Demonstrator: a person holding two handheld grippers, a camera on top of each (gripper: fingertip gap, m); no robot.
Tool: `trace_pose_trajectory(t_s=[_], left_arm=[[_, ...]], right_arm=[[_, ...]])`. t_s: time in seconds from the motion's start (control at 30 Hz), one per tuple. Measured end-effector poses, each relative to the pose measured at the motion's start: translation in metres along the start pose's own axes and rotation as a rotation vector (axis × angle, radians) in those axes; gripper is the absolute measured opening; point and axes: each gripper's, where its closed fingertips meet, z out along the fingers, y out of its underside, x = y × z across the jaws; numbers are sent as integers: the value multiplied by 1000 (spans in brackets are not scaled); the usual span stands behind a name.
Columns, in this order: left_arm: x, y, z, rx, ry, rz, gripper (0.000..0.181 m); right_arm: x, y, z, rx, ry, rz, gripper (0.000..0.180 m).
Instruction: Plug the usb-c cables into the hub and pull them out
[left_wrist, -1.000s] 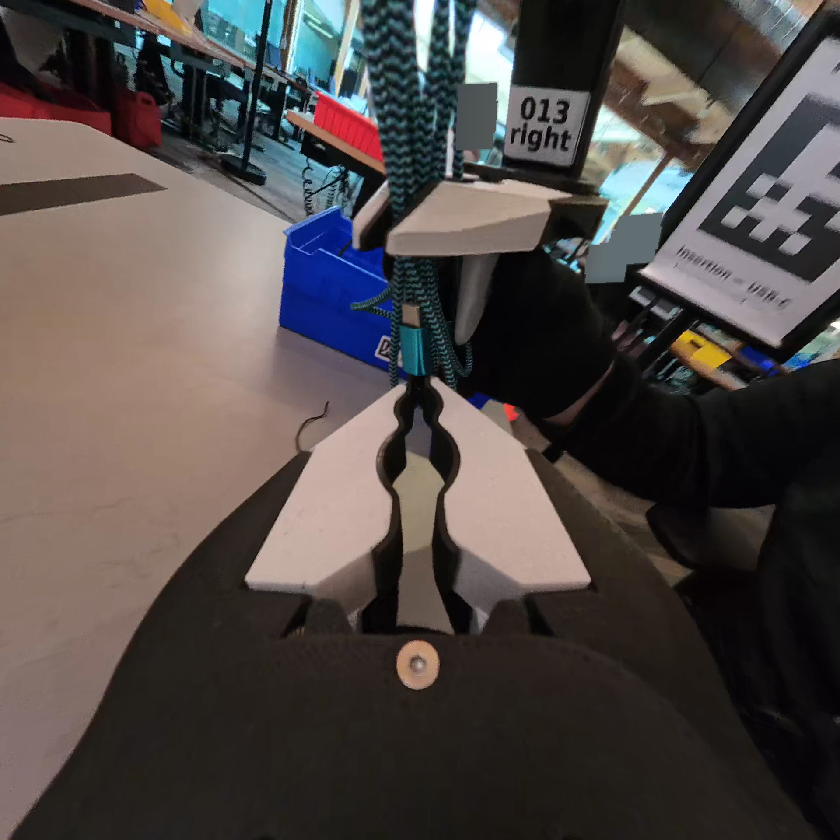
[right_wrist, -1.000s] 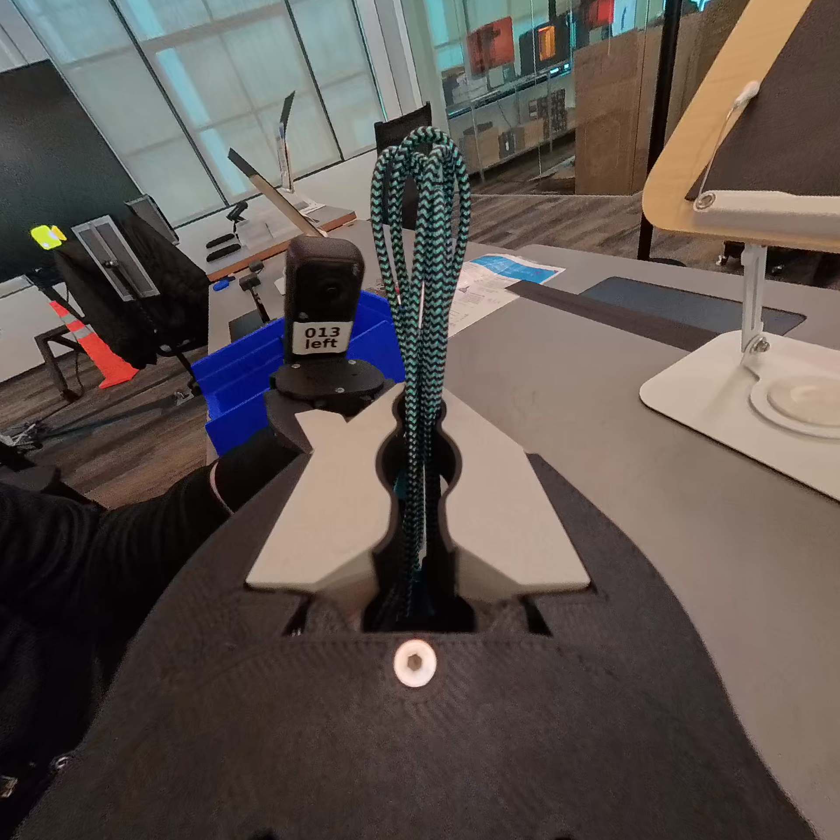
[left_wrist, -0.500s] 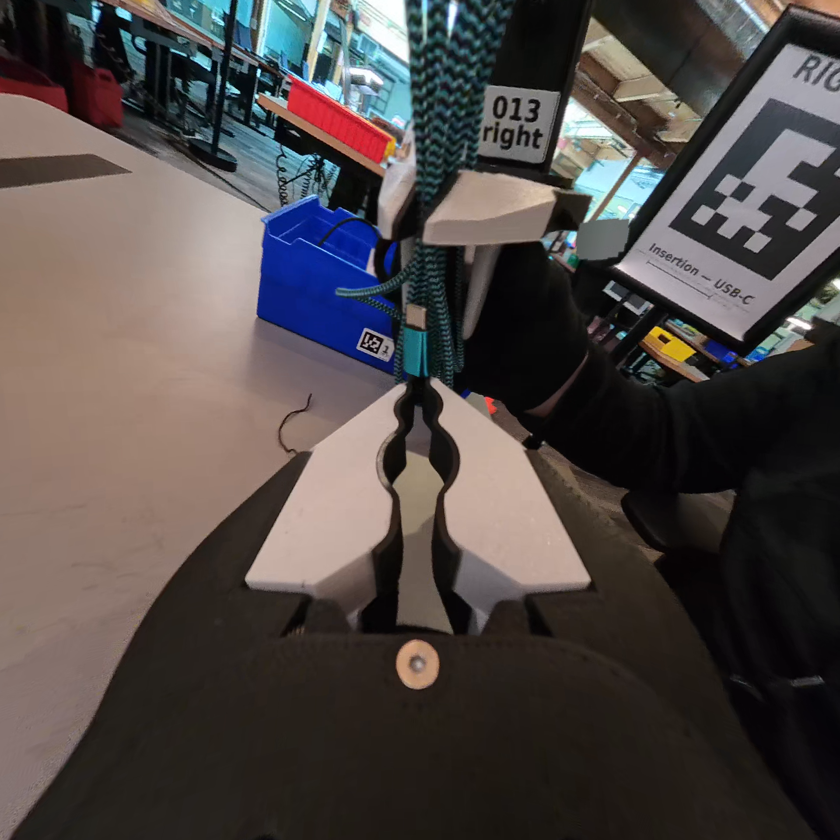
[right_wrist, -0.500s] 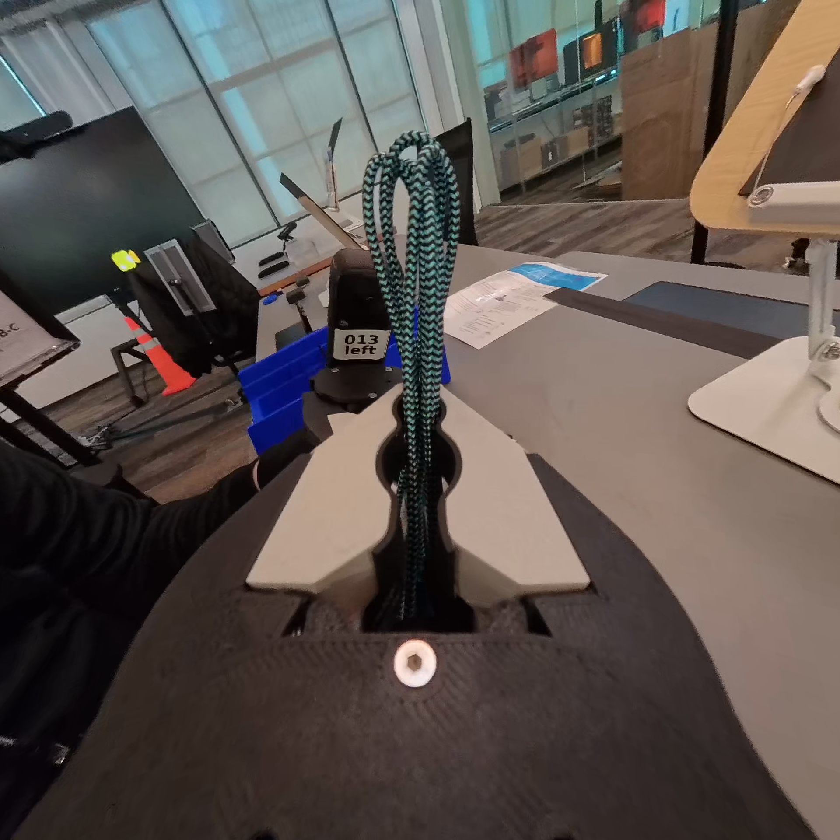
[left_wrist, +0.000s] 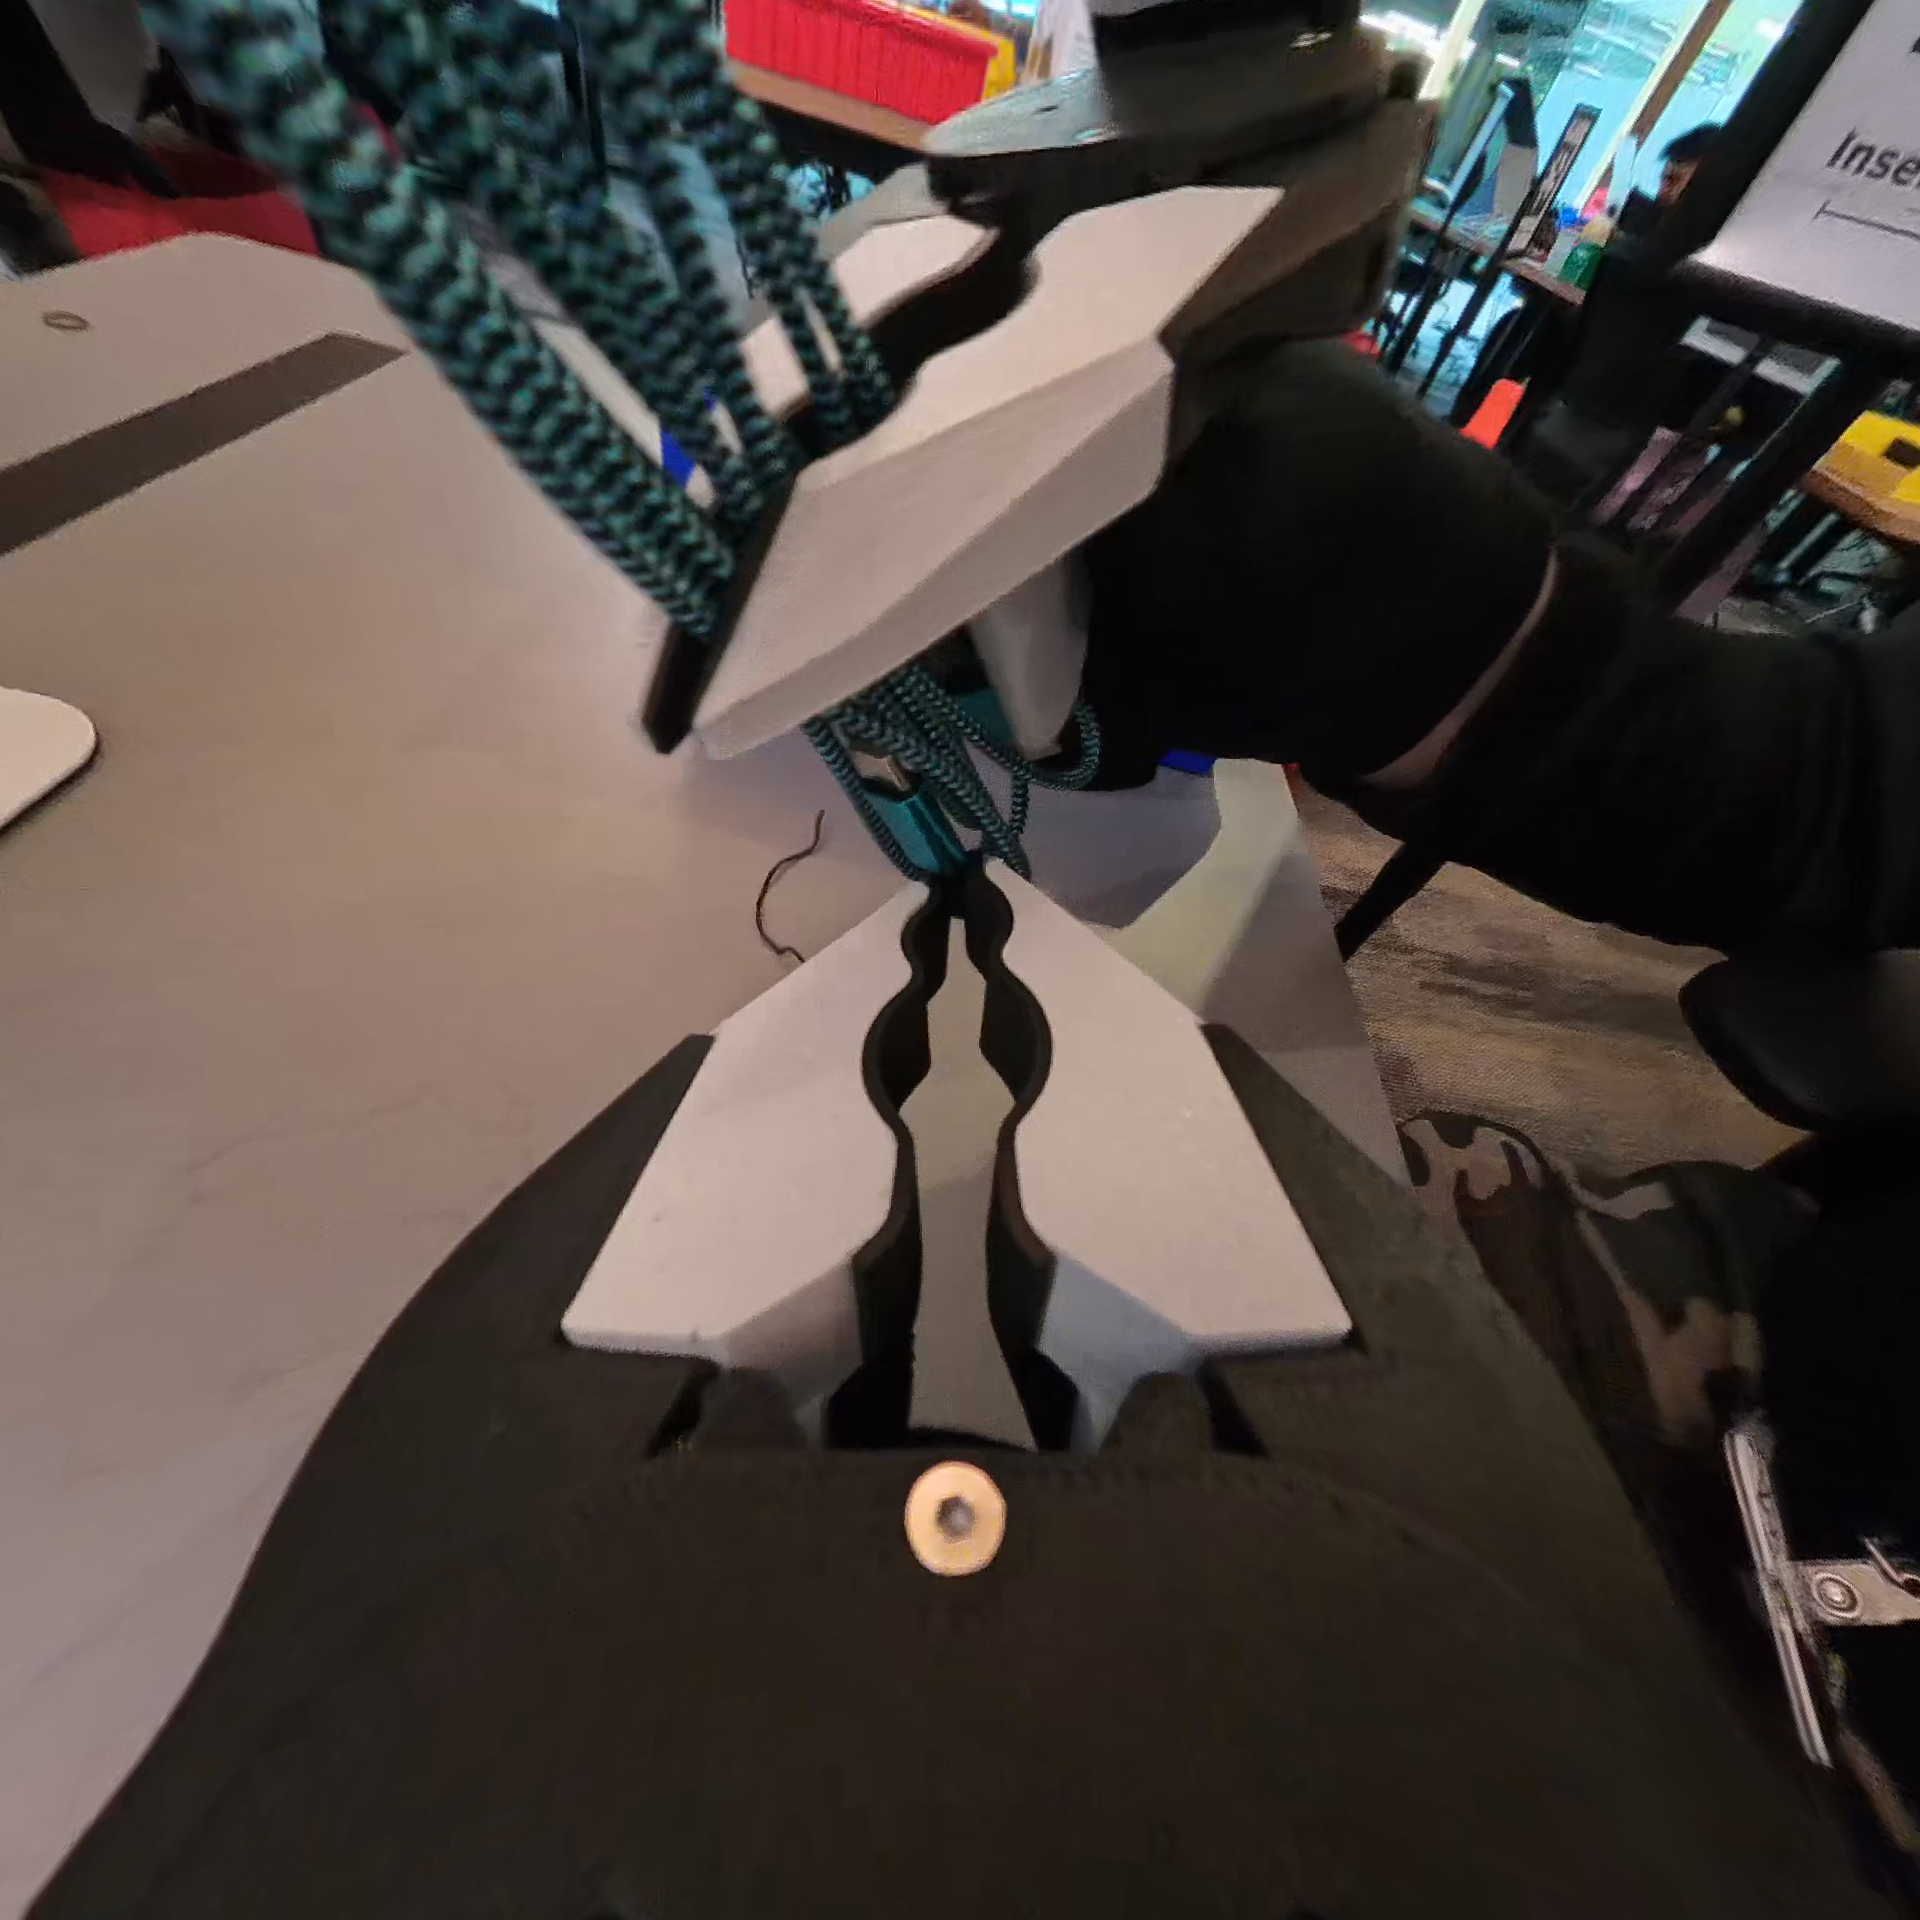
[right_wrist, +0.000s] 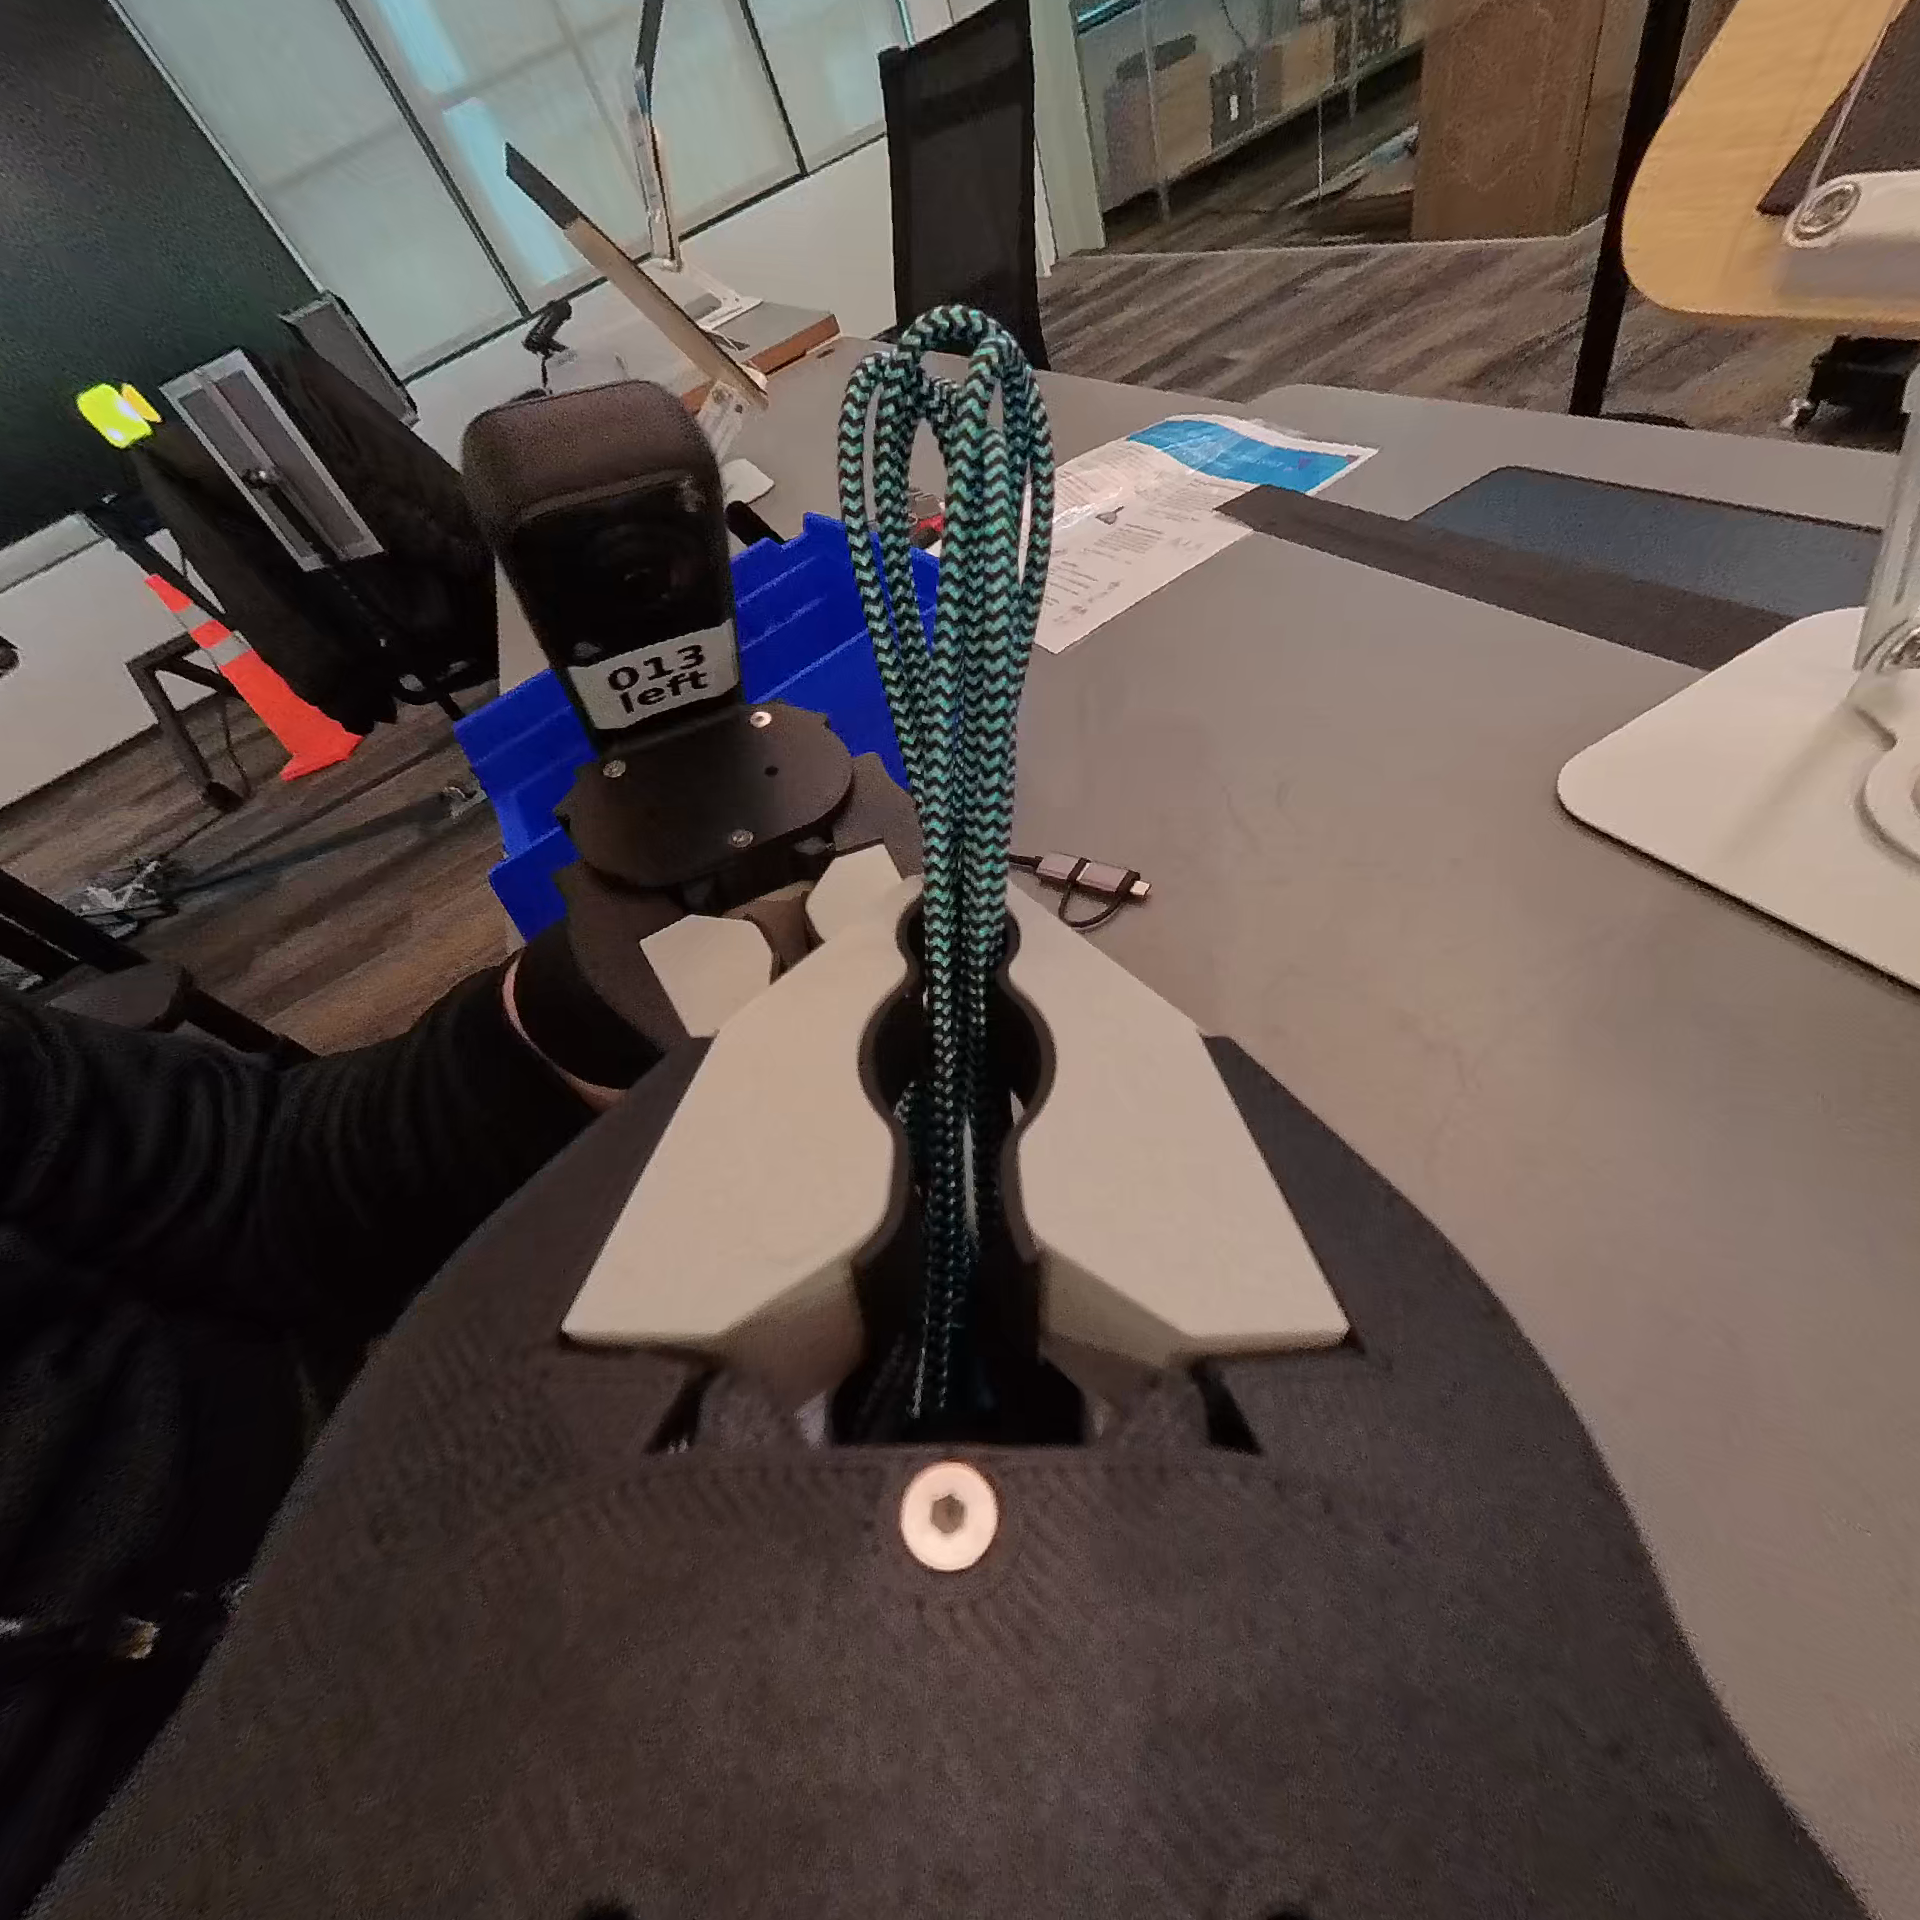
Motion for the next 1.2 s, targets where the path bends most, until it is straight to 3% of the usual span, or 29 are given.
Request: trace_pose_trajectory(t_s=[0.57,0.8,1.2], left_arm=[[38,-8,-1,59,140,198,0],[17,1,8,-8,50,108,0],[8,-28,-4,201,91,-61,4]], right_arm=[[-34,13,-8,-119,-323,141,3],[-22,31,3,-190,-181,50,3],[5,-8,-5,95,-78,93,2]])
